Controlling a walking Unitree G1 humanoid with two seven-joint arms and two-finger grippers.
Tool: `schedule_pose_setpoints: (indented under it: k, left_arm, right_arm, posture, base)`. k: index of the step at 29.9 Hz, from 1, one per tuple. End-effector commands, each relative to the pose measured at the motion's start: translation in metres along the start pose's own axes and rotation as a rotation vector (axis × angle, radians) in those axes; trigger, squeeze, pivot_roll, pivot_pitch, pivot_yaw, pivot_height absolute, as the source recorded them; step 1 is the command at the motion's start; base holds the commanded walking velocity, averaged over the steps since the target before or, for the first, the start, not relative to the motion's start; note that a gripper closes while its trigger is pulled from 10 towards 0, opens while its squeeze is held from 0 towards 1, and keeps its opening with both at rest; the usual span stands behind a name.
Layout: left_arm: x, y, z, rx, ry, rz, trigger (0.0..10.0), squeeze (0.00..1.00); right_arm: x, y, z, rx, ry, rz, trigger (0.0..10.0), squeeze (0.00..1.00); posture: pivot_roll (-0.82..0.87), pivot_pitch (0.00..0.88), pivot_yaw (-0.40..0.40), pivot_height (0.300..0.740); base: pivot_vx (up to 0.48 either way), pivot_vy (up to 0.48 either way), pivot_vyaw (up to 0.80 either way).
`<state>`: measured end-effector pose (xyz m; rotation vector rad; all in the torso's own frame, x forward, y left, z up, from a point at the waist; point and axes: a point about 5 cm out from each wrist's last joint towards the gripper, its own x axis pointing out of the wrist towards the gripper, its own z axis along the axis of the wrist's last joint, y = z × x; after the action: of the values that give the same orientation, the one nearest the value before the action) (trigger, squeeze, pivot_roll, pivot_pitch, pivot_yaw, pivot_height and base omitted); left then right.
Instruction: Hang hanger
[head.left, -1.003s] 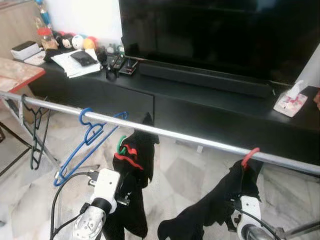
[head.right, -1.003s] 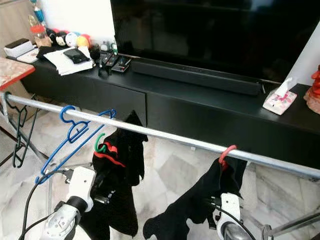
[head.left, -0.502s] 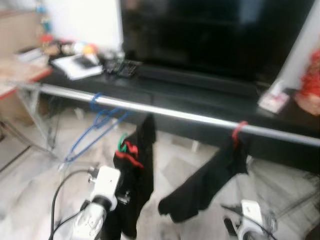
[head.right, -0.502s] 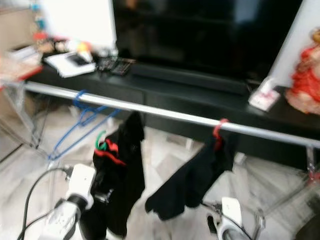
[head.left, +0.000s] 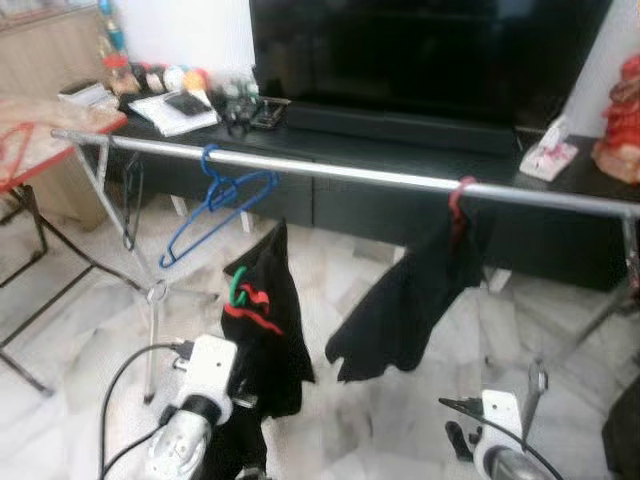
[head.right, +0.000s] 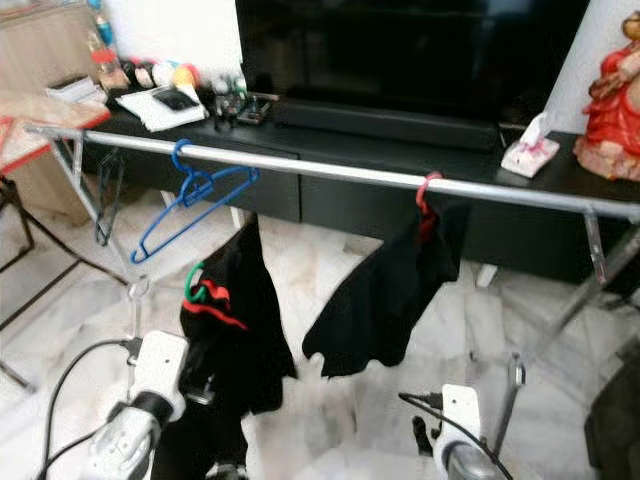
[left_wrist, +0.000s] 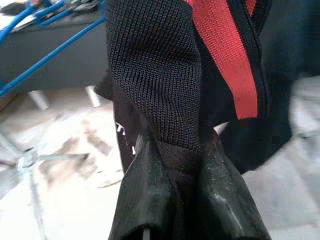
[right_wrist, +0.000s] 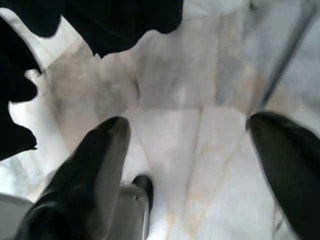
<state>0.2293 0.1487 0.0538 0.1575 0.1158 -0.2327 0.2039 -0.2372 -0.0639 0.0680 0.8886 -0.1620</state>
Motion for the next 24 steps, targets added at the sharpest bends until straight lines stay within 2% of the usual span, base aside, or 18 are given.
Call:
schedule_pose_setpoints:
  k: [1, 3, 12, 24]
  left_arm:
    - [0.0026, 0.0053, 0.0098, 0.021, -0.045, 0.01, 10.0, 0.0]
    - [0.0026, 0.0056, 0.0099, 0.021, -0.045, 0.011, 10.0, 0.0]
    - [0.0041, 0.0065, 0.0081, -0.003, -0.022, 0.029, 10.0, 0.0]
    - [0.0064, 0.0064, 0.0092, -0.002, -0.022, 0.025, 10.0, 0.0]
  right_arm:
    - [0.0006, 0.0008, 0.0039, 0.005, -0.014, 0.0, 10.0, 0.0]
    - [0.0006, 0.0008, 0.0039, 0.005, -0.014, 0.0, 10.0, 0.0]
    - [0.0006, 0.0009, 0.0042, 0.006, -0.016, 0.002, 10.0, 0.0]
    - [0.0007, 0.0011, 0.0045, 0.004, -0.017, 0.001, 10.0, 0.0]
  posture:
    - [0.0, 0.0, -0.033, 0.716]
    - [0.0, 0.0, -0.033, 0.716]
    - [0.0, 0.0, -0.033, 0.716]
    - [0.0, 0.0, -0.03, 0.716]
  base:
    - [-0.36, 0.0, 0.0]
    - [-0.292, 0.0, 0.0]
    - [0.0, 0.0, 0.0]
    - [0.0, 0.333, 0.0]
